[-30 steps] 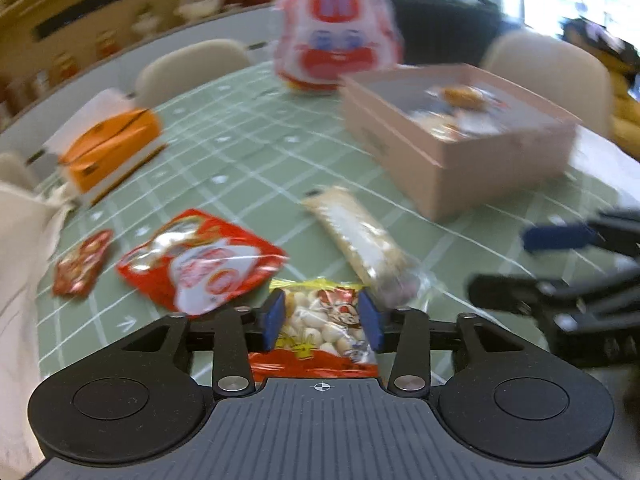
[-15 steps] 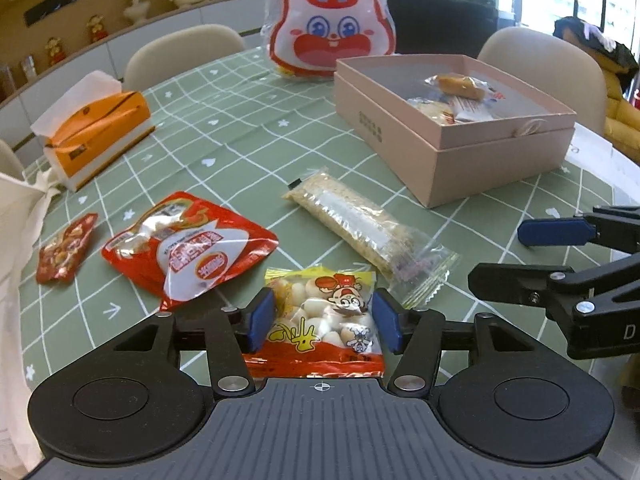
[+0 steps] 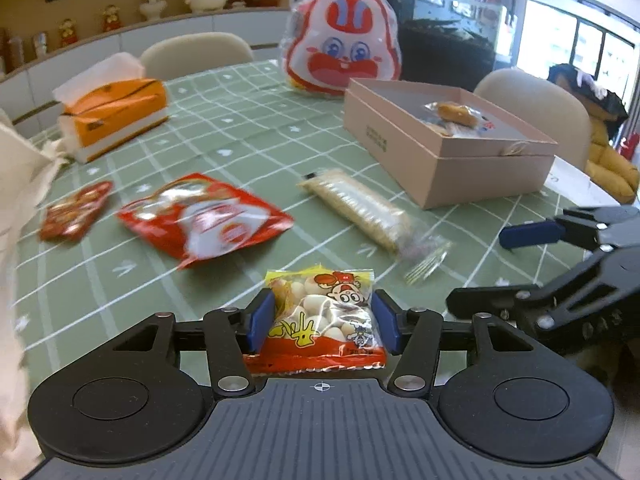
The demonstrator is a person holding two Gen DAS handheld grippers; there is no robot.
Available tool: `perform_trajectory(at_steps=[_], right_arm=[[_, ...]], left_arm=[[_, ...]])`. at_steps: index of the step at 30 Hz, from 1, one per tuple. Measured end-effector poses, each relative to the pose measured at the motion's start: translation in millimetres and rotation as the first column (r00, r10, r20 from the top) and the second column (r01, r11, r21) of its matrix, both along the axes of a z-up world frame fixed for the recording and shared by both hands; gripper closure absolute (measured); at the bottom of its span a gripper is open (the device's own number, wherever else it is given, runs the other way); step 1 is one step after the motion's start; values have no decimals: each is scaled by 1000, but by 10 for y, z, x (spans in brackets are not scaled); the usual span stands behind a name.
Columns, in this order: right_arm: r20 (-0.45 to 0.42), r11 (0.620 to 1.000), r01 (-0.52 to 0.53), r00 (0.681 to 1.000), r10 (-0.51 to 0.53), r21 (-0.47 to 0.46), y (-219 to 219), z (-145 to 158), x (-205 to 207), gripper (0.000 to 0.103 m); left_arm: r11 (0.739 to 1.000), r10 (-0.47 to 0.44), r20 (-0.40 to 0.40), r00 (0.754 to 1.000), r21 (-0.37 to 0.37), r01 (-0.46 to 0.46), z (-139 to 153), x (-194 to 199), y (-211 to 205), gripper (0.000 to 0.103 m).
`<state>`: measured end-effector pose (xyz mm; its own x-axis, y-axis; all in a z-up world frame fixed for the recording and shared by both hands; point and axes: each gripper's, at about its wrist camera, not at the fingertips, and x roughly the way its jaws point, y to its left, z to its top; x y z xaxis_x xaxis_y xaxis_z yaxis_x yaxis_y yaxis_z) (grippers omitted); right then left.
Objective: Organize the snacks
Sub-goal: 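Grasp the clear rice stick with the right tool while the left tool holds the quail egg bag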
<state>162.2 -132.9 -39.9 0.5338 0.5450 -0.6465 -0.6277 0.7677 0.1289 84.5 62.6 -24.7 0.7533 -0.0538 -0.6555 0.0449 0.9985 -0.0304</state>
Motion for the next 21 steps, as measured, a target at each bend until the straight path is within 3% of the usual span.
perform_trajectory(at_steps=[4, 7, 8, 11, 14, 16, 21], right_arm=[[31, 992, -8, 999, 12, -125, 166, -7, -66, 0], [-32, 986, -37, 999, 32, -164, 240, 67, 26, 0], [-41, 988, -38, 999, 32, -152, 270, 121, 55, 6], [19, 993, 0, 1000, 3, -117, 391, 276, 89, 11], [115, 990, 40, 993, -24, -139, 630, 345, 153, 14], [97, 989, 54, 995, -41, -141, 767, 316, 263, 20], [26, 981, 87, 996, -84, -171, 939, 153, 457, 53]], left_arm=[[997, 53, 35, 998, -53, -51, 22, -331, 273, 45], [986, 101, 51, 994, -137, -93, 36, -477, 477, 47], [983, 110, 56, 992, -157, -100, 41, -509, 526, 47], [973, 130, 64, 989, -200, -115, 53, -548, 606, 49], [972, 116, 73, 991, -215, -98, 66, -575, 587, 49], [972, 112, 78, 991, -214, -93, 60, -594, 570, 49], [969, 125, 94, 988, -224, -101, 74, -656, 598, 50]])
